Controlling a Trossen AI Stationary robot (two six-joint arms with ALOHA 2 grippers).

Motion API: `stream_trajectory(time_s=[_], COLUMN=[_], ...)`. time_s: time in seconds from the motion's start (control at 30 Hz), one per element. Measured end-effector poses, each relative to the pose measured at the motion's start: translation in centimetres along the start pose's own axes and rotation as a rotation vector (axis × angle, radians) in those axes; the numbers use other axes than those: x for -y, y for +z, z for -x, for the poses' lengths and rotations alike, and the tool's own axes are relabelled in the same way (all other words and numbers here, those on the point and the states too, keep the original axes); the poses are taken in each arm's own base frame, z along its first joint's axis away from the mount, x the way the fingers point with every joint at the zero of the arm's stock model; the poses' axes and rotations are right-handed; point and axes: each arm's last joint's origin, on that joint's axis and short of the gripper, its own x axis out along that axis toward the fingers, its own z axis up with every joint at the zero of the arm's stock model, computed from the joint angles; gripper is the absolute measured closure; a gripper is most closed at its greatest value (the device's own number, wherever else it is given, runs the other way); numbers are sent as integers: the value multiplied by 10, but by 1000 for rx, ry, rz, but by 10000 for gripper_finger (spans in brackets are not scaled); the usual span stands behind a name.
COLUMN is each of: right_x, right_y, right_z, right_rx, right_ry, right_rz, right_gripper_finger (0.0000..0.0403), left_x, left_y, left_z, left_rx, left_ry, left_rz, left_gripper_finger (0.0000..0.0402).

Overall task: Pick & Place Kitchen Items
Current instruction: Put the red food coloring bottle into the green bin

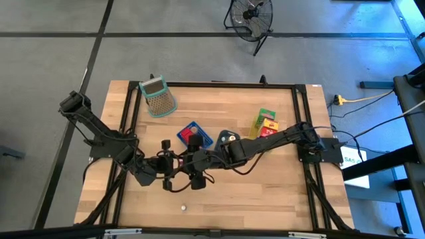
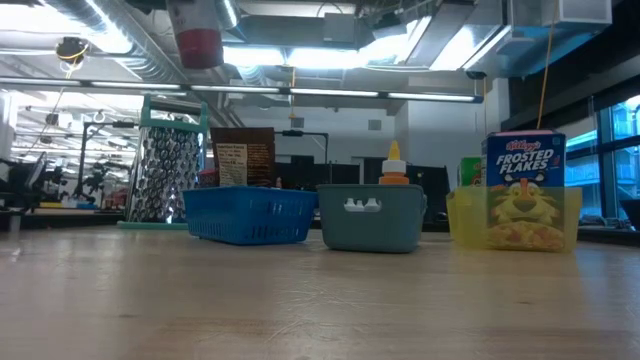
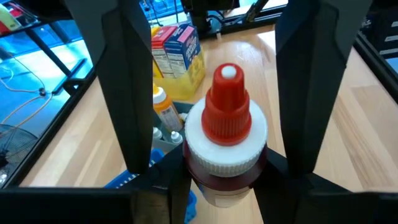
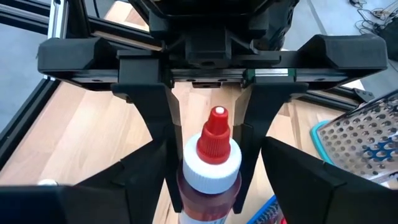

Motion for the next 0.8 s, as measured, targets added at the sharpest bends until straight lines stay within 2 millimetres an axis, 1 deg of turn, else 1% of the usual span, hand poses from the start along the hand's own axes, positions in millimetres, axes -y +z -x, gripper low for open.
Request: stream_trajectory(time_s=[0.13,0.33,0.8], right_x=[0,0,0], right_y=[0,0,-1], right_z=[0,0,0], right_rx=[-2,-2,-11], right_ry=[0,-2,4], right_rz=[2,13,19], right_gripper_finger=[150,180,279], left_x=[0,0,0], left_y=[0,0,0], left_z=[0,0,0], left_rx=[-1,-4,-1], left_ry=[1,0,4], left_rz=[-1,-4,1], left_gripper_finger=[260,260,260])
